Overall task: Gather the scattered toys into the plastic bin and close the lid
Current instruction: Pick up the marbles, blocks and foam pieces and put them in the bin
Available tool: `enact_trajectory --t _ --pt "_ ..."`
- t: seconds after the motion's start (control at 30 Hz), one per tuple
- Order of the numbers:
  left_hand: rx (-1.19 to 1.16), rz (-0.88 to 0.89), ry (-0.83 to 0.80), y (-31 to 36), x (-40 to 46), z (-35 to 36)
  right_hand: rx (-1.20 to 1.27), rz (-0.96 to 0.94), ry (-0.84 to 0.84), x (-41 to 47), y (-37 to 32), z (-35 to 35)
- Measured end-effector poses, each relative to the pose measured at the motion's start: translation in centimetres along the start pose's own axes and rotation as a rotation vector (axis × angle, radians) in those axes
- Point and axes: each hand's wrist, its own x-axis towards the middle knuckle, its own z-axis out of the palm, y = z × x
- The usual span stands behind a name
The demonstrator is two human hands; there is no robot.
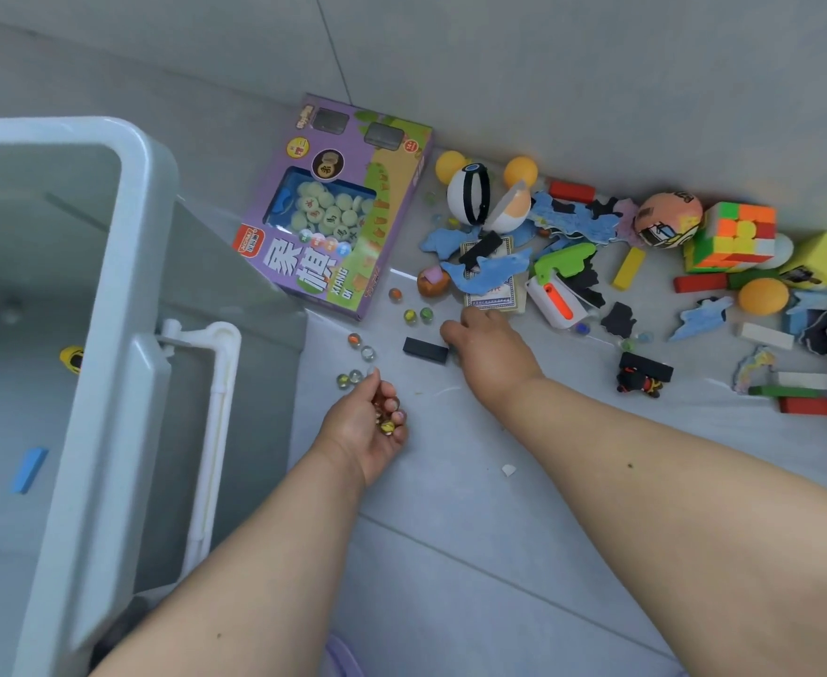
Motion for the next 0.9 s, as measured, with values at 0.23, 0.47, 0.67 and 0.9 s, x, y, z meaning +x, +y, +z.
enact_trajectory --t 0.23,0.47,0.67,0.9 --pt "-0.072 0.038 0.023 -0.7 0.5 1.1 0.278 0.169 0.097 -1.1 0.0 0.8" --pt "-0.365 -0.021 -0.270 -0.7 -0.8 0.3 0.423 -0.225 0.039 -4.6 -7.8 -0.8" --pt "-0.481 0.037 -0.084 -1.1 -0.6 -1.7 0.318 -0.098 0.150 -2.2 -8.2 -0.5" --pt "-0.500 0.133 0.272 -1.3 -0.1 -3.3 -0.183 -0.178 -0.164 2.1 -10.1 0.5"
